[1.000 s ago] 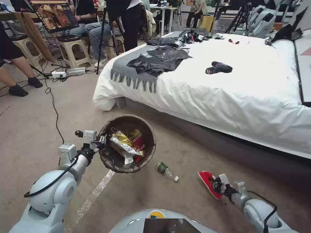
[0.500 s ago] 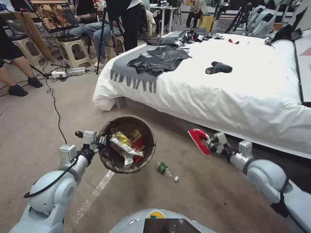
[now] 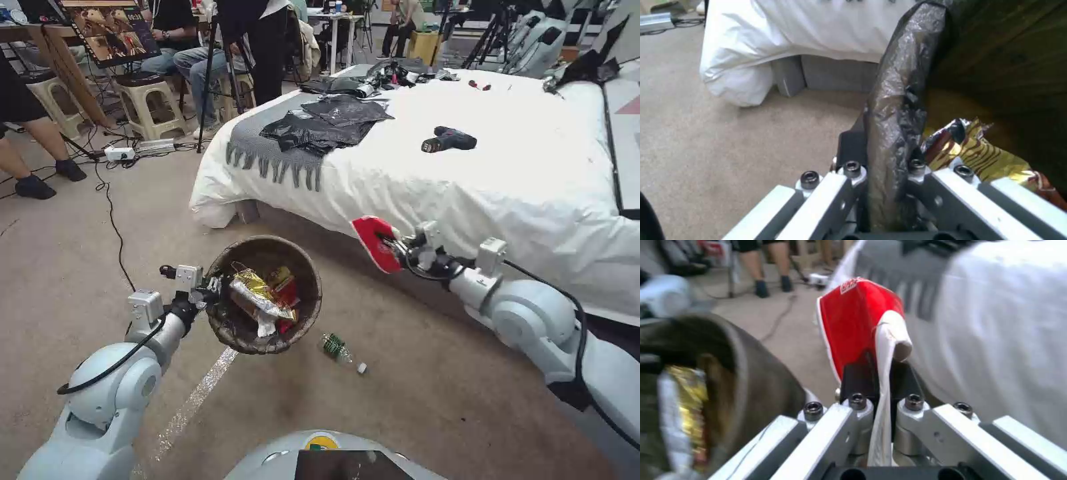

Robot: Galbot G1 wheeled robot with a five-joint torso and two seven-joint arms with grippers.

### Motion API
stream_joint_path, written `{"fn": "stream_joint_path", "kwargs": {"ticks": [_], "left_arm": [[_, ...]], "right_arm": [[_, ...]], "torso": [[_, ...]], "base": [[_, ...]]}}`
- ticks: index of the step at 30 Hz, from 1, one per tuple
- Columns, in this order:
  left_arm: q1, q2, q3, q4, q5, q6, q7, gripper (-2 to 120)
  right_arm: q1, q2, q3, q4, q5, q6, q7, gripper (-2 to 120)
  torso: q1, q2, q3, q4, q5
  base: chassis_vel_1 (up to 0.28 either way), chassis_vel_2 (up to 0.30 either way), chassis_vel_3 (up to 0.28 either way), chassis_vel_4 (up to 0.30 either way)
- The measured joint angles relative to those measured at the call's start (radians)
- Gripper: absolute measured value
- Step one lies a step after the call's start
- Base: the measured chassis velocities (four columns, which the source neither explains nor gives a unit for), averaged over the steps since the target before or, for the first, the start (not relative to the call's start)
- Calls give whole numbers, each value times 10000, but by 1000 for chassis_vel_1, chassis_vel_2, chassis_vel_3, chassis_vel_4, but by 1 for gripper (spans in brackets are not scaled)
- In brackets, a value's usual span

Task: Pick up the trash bin, then pick up the garbage from the floor and place it into the trash bin.

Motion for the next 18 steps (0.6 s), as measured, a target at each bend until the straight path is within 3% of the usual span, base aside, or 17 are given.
{"fn": "stream_joint_path", "kwargs": {"ticks": [8,12,18], "left_arm": [[-172,100,40,143,-73,40,-11,2],[-187,83,6,156,-75,64,-19,2],[-203,78,-12,198,-78,74,-24,2]], "right_arm": [[2292,379,-2091,71,505,-447,95,0],[3727,922,-3484,-129,577,-533,284,0],[4785,1643,-4658,-363,682,-713,513,0]], "torso": [[0,0,0,-6,2],[0,0,0,-4,1],[0,0,0,-3,0]], "base": [[0,0,0,0],[0,0,0,0],[0,0,0,0]]}}
